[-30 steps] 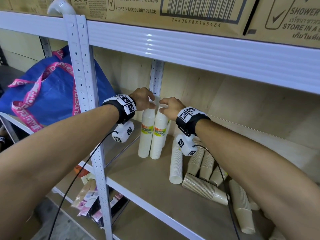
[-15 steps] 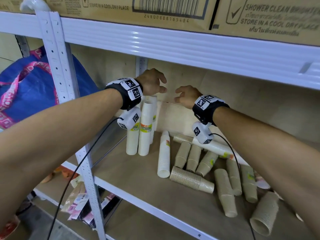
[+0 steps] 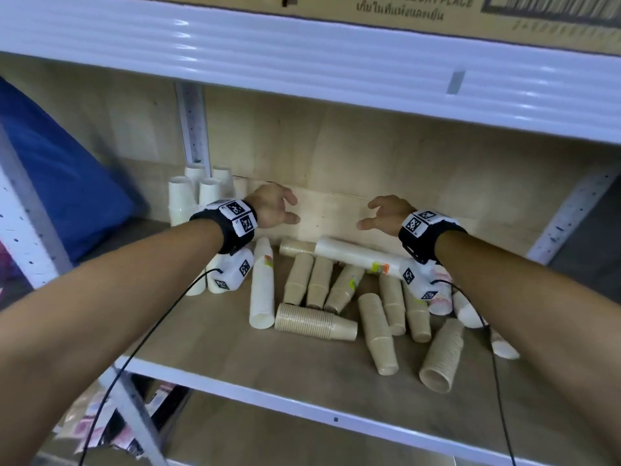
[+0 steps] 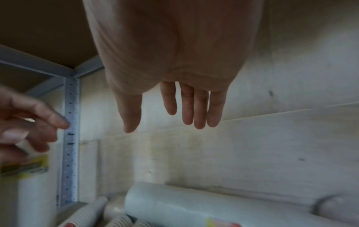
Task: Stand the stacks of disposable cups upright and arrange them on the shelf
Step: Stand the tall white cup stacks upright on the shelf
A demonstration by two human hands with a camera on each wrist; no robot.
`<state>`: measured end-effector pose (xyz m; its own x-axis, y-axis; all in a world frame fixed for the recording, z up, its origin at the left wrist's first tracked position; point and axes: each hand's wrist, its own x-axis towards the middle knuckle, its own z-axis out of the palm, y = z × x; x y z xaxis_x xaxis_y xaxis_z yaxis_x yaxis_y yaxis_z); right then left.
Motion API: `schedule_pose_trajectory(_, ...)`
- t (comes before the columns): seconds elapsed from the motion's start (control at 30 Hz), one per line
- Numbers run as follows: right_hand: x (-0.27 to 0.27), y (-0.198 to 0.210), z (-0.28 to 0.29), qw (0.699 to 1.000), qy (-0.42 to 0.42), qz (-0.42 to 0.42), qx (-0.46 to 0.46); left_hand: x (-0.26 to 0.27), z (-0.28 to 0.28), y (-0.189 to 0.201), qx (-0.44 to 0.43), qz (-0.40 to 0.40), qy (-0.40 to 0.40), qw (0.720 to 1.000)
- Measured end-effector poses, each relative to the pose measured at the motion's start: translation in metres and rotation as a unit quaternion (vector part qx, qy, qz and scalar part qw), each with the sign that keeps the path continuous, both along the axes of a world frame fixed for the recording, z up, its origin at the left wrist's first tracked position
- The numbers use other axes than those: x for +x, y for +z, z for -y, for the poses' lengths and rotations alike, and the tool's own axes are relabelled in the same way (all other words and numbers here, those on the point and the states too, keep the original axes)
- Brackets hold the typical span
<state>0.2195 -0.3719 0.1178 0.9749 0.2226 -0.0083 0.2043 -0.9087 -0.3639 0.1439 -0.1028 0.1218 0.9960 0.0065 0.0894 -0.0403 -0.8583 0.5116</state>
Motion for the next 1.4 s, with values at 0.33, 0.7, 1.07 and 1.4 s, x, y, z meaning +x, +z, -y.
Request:
schedule_pose_trajectory(0.33,0.004,-0.065,0.062,0.998,-0.036,-0.047,-0.034,0.003,-0.012,-0.089,0.023,-0.09,0.061,0.994)
schedule_pose_trajectory(0.7,0.012,-0.108,0.074,0.996,-0.048,-0.027,-0.064,0.001,-0.024,-0.147,0.036,-0.17,0.123,0.977)
schedule_pose_trajectory(1.07,0.017,-0.129,0.082,0.993,-0.073,0.02,-0.094,-0.001,-0.02,-0.161,-0.091,-0.211,0.167,0.959)
schedule_pose_trajectory(1.4,0.004,-0.111,0.081,0.991,-0.066,0.035,-0.114,-0.01,-0.019,-0.15,-0.111,-0.205,0.158,0.959)
